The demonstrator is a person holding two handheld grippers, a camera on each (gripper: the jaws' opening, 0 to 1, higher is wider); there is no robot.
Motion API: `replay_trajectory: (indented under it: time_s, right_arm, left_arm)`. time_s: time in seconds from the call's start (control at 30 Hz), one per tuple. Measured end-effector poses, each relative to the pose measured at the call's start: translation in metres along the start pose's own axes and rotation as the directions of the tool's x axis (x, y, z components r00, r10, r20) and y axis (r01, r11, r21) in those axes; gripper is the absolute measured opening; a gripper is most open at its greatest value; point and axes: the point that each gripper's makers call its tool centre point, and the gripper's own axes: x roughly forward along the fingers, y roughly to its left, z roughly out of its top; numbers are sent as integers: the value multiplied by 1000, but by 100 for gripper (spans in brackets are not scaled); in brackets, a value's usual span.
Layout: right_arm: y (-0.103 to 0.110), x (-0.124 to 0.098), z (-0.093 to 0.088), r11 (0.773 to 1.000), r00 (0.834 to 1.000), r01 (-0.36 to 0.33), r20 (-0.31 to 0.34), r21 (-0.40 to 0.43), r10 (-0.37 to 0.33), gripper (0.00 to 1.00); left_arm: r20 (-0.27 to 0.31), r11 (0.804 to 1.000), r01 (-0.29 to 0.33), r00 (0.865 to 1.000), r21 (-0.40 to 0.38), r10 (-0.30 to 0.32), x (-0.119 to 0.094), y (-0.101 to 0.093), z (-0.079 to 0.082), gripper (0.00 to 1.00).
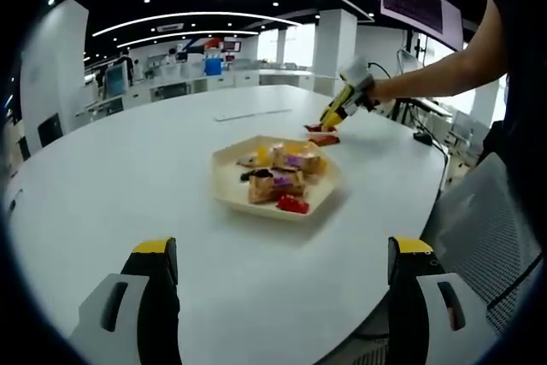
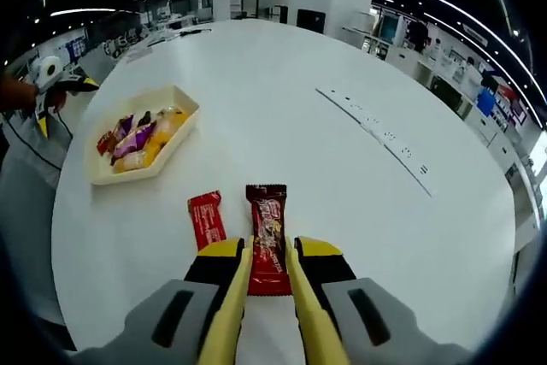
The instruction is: Place the target food into the container with the food tongs after gripping and lifting it, then release it inside without dropping or visibly crushing the food.
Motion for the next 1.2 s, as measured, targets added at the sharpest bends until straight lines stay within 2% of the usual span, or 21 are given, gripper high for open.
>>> replay_trajectory:
  time_s: [0.27, 0.6, 0.93, 1.2]
  right_arm:
    - [-11, -16, 17, 1000, 1000, 24, 2, 18, -24, 22]
    - [-13, -26, 23, 999, 999, 34, -8, 29, -34, 22]
    - [-6, -32, 37, 999, 999, 38, -3, 25, -37, 22]
    - [11, -30, 58, 1000, 1000, 18, 13, 4, -18, 22]
  left_arm:
    - [3, 1000, 3, 1000, 3, -3, 0, -1, 1, 99]
    - [12, 1000, 6, 1000, 8, -6, 0, -2, 3, 99]
    - [21, 1000, 6, 1000, 10, -7, -1, -2, 4, 99]
    - [33, 1000, 5, 999, 7, -6, -2, -1, 7, 99]
